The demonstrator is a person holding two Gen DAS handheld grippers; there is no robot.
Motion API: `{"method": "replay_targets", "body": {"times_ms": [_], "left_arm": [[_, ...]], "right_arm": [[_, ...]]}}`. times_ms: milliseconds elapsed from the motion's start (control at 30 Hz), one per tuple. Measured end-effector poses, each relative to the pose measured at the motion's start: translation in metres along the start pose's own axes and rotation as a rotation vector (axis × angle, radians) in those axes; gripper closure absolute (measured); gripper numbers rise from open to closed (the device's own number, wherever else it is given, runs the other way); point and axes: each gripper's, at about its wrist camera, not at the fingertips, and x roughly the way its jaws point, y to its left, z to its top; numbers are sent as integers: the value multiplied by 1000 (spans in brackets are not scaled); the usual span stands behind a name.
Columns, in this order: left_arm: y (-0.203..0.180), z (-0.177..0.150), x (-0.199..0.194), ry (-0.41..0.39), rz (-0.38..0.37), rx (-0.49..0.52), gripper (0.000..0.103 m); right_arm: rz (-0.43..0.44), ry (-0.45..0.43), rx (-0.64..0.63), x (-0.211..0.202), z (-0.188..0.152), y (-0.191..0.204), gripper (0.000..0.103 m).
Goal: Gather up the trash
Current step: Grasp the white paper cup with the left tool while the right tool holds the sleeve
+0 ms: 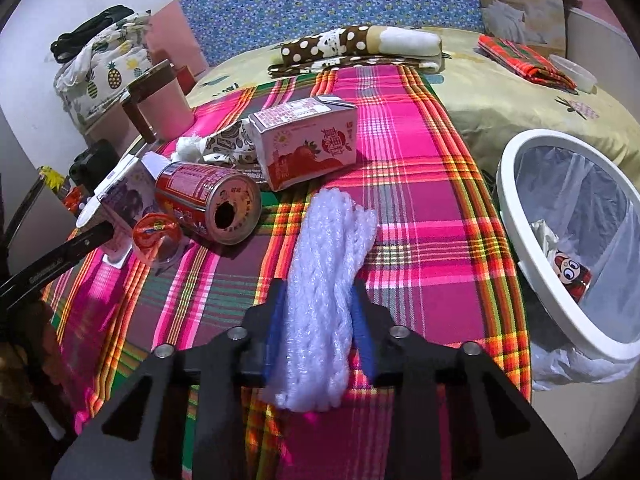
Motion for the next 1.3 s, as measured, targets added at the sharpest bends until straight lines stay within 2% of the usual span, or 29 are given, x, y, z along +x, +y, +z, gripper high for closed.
{"method": "replay_targets", "body": {"times_ms": [33, 67, 400, 767, 1300], "left_arm": [[0, 1, 1, -2, -2, -1, 50], [0, 1, 2, 1, -4, -2, 52], [0, -5, -22, -39, 4, 2, 53], [-13, -16, -62, -72, -28, 27, 53], [-73, -28, -90, -71, -160, 126, 54]], "right_arm": [[1, 0, -1, 1, 1, 0, 73], [3, -2, -2, 1, 1, 0, 73], [23, -24, -10, -12, -2, -1, 75], [37, -70, -20, -36, -6, 2, 75], [20, -121, 6, -59, -16, -13, 75]]}}
